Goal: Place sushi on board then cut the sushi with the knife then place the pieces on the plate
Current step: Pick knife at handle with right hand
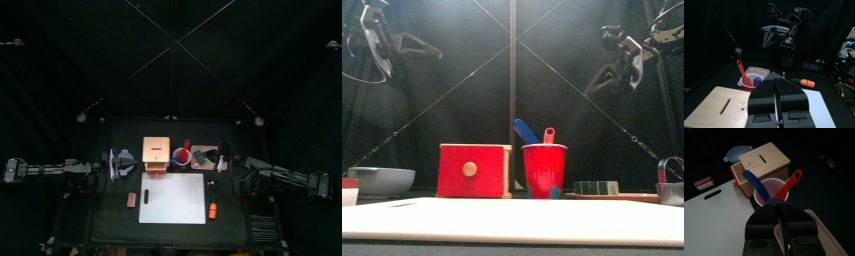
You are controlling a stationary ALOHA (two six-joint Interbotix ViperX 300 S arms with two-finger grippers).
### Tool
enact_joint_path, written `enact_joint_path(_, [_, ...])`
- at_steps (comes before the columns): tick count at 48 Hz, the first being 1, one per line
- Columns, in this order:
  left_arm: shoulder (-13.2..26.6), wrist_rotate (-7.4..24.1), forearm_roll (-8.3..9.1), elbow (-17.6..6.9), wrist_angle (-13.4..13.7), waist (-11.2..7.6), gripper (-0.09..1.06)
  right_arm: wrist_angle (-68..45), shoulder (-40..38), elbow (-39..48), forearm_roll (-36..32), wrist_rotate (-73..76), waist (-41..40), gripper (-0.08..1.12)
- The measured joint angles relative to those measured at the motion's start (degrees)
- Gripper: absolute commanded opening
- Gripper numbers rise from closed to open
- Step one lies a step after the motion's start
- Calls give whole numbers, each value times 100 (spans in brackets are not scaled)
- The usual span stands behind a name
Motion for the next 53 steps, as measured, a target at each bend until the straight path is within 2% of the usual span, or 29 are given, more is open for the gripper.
enact_joint_path(7, [-9, 0, 0, 0, 0, 0, 10, -105, -114, 35, -26, 97, 18, 30])
enact_joint_path(13, [-9, 0, 0, 0, -9, 0, 10, -229, -114, 105, 0, 97, 35, 55])
enact_joint_path(19, [-9, 0, 0, 0, -9, 0, 10, -334, -114, 202, 44, 105, 70, 86])
enact_joint_path(25, [0, 0, 0, 0, 0, 0, 10, -519, -114, 281, 167, 105, 79, 107])
enact_joint_path(42, [0, 0, 0, 0, 0, 0, 10, -668, -88, 457, 439, 132, -26, 105])
enact_joint_path(47, [-9, 0, 0, 0, 0, 0, 10, -404, 35, 466, 888, 158, -246, 105])
enact_joint_path(53, [0, 0, 0, 9, 0, 9, 10, 466, 308, 343, 1529, 141, -756, 105])
